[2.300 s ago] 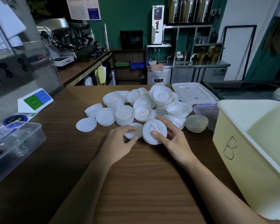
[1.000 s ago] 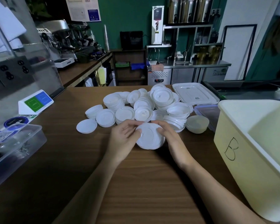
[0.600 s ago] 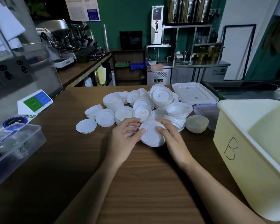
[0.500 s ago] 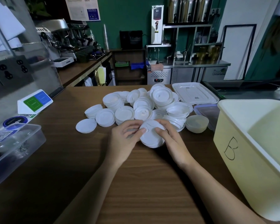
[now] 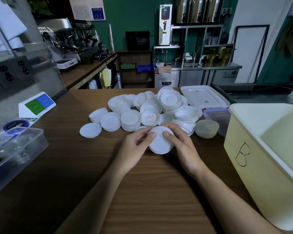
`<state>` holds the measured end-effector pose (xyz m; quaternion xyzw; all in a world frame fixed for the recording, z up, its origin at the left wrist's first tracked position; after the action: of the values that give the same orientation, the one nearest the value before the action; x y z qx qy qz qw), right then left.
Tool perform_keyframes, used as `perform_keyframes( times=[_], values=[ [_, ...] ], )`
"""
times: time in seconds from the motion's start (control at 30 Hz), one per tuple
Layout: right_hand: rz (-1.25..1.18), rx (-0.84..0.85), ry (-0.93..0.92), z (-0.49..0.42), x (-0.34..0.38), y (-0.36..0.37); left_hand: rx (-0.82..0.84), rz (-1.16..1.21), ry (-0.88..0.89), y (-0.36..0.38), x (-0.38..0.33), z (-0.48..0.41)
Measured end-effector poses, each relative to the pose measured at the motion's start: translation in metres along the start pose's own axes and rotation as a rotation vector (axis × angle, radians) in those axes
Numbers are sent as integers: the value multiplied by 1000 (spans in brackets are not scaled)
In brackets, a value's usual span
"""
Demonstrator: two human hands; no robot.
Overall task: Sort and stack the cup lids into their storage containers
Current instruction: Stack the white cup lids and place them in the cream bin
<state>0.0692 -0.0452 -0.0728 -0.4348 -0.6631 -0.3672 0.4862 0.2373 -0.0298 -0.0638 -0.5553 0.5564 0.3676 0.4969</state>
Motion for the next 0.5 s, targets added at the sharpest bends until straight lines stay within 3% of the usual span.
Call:
perform_keyframes(
  times=[0.13, 0.33, 0.5],
  values=[
    [-57, 21, 17, -1, -4, 2, -40, 12, 18, -7, 1, -2],
    [105, 82, 20, 3, 0, 7, -111, -35, 45, -14, 0, -2],
    [119, 6, 3, 2, 4, 0, -117, -346, 94, -24, -6, 3]
  ],
)
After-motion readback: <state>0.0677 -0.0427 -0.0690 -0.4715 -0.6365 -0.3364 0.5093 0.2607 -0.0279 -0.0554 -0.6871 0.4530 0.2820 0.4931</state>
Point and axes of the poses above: each hand's wrist, its own z-axis away from the middle knuckle, its own y-axis out of the palm, x = y × z, the point moved 7 cm from there along -z, towards the middle knuckle, and after that the axes turned 7 degrees about x, right-handed, at the moved point
